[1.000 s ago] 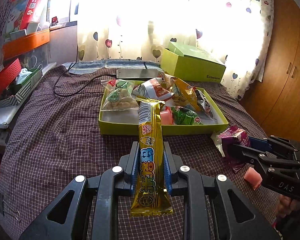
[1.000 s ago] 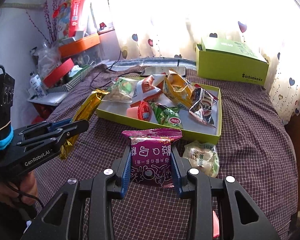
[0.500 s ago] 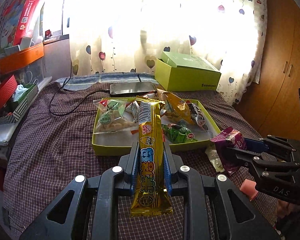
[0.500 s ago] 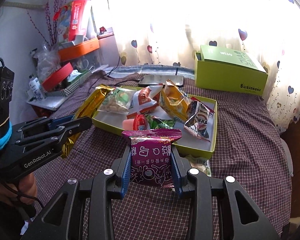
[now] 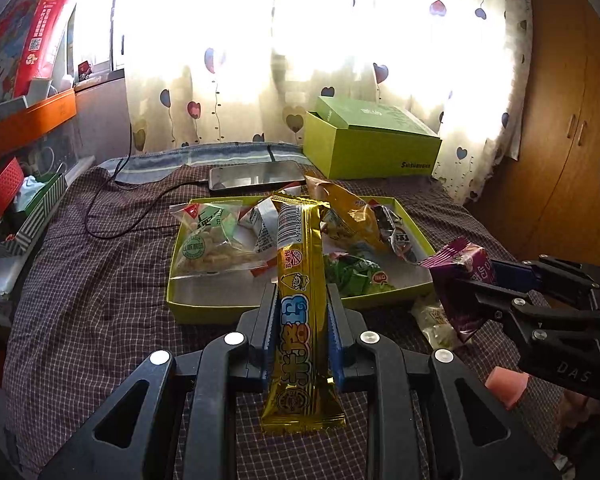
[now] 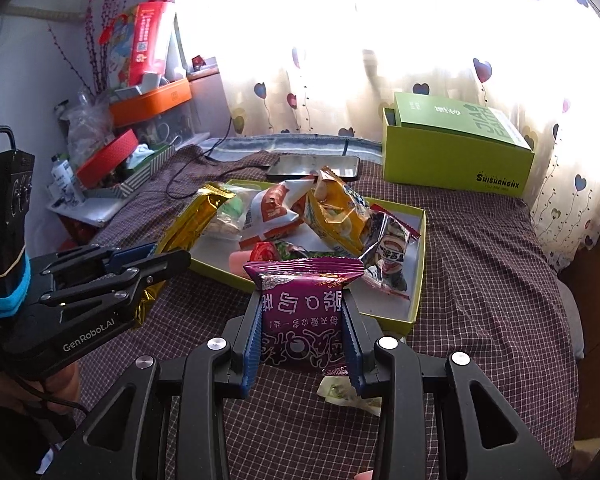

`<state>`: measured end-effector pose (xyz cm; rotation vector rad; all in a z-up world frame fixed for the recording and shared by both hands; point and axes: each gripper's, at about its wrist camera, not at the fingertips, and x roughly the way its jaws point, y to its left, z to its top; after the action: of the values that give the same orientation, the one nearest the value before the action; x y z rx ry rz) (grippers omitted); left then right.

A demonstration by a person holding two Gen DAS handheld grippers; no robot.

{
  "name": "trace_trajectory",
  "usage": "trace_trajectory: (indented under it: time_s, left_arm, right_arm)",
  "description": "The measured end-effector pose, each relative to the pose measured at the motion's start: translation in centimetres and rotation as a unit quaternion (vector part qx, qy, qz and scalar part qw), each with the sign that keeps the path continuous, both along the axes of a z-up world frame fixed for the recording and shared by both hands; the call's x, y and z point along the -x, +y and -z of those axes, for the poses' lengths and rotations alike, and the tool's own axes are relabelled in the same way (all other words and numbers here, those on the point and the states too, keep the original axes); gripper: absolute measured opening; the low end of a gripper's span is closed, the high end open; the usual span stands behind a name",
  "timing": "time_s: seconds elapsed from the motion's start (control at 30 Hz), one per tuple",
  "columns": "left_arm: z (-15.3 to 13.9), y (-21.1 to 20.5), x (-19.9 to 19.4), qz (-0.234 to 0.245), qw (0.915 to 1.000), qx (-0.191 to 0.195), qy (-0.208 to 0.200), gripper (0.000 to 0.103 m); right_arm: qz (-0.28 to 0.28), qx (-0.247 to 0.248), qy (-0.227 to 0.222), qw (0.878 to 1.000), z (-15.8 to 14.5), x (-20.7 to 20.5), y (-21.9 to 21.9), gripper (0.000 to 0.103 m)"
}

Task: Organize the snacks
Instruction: 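Carry the candy bar and purple bag over the tray with both tools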

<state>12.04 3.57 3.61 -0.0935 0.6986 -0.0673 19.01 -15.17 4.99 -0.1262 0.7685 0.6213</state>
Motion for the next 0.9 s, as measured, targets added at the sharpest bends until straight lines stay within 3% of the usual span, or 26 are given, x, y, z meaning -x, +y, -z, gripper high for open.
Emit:
trace_trajectory:
  time_s: [0.9]
  left_arm:
    - [3.3,3.1,-8.0,-0.011,0.9989,-0.002,0.046,0.023]
  right_arm:
    - [0.009,0.030,0.024,0.999,2.3,-7.1,1.4,0.033]
